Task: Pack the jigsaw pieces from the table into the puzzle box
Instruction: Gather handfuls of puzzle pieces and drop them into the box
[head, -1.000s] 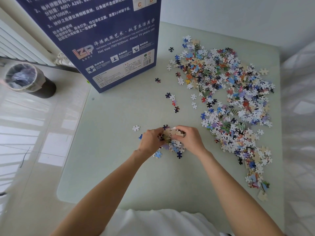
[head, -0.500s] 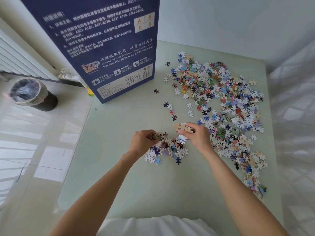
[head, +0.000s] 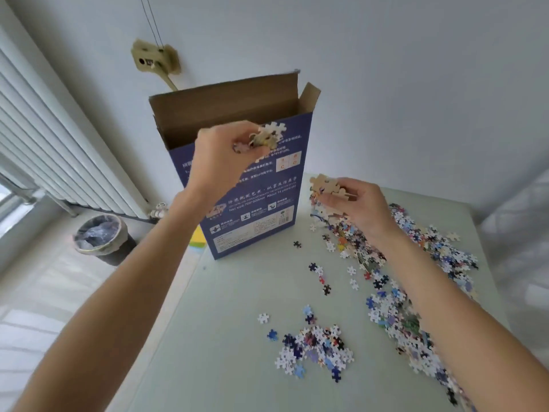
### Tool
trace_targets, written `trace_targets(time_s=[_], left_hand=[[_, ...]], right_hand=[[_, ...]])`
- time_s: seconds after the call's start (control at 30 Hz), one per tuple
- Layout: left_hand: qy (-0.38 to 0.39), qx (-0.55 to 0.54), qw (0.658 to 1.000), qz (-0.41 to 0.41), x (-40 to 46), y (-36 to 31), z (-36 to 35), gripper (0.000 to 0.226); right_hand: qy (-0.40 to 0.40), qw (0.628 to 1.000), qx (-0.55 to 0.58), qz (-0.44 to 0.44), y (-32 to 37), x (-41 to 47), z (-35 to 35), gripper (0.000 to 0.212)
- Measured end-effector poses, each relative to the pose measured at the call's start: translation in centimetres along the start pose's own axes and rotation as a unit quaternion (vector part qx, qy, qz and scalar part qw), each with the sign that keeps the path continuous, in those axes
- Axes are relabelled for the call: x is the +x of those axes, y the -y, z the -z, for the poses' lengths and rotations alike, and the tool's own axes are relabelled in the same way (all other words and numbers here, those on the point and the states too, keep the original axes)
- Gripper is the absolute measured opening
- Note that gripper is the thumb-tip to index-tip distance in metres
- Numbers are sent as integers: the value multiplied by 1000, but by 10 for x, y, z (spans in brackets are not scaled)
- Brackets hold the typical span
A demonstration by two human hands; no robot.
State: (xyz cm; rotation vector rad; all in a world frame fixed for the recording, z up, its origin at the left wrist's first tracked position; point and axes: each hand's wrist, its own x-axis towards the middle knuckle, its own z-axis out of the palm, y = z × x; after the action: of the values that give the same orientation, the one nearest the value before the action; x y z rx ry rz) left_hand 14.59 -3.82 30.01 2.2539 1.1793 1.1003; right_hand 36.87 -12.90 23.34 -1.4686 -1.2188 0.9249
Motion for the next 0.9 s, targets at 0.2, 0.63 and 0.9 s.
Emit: trace_targets(time_s=[0.2, 0.63, 0.9], left_hand=[[-25, 121, 992, -17, 64, 5, 26, 23], [143, 218, 964, 49, 71, 44, 22, 28], [63, 157, 985, 21, 48, 50, 26, 12]], right_hand=[[-25, 996, 7, 80, 59, 74, -4, 22], [-33, 933, -203, 295, 104, 163, -44, 27], [118, 855, -408, 298, 102, 172, -67, 31]])
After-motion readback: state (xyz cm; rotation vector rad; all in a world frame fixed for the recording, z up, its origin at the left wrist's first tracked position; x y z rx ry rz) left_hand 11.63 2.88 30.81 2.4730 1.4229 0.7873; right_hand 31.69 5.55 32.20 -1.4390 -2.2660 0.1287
